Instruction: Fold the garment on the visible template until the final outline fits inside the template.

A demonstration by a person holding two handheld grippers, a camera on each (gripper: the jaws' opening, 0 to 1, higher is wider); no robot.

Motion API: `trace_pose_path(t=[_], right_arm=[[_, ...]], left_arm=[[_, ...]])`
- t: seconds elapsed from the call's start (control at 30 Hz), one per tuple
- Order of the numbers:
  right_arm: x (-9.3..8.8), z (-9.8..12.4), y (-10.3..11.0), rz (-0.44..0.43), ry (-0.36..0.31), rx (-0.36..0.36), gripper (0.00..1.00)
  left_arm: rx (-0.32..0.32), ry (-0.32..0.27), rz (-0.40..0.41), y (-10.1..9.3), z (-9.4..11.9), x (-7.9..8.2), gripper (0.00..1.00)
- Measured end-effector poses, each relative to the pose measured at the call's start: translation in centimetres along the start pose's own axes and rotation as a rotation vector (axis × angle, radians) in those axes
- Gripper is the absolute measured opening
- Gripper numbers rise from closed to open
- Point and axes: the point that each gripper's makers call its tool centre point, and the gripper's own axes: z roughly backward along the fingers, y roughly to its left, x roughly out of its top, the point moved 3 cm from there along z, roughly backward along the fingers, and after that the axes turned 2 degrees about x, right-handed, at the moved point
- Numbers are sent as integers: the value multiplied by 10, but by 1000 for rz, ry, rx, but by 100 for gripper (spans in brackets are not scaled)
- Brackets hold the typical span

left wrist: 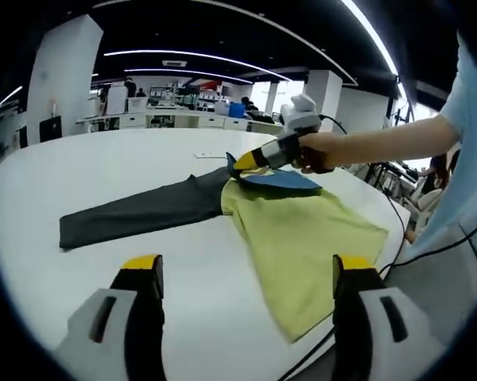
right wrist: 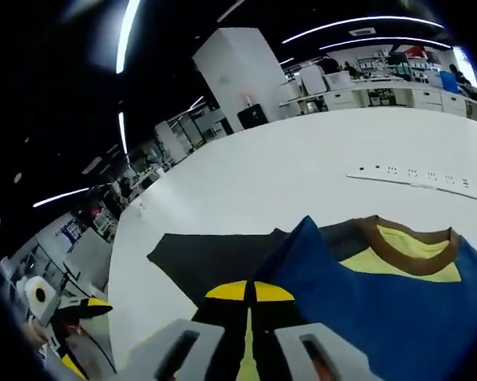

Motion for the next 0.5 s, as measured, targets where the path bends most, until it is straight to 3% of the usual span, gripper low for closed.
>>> trace_pose_path(t=[0.43, 0.5], right_arm=[[-23, -16, -5, 20, 85, 21, 0], [-22, -15, -7, 27, 84, 18, 6]], left_arm=[[2, -18, 8, 0, 0, 2, 86], [1, -15, 6, 0, -1, 2, 87]])
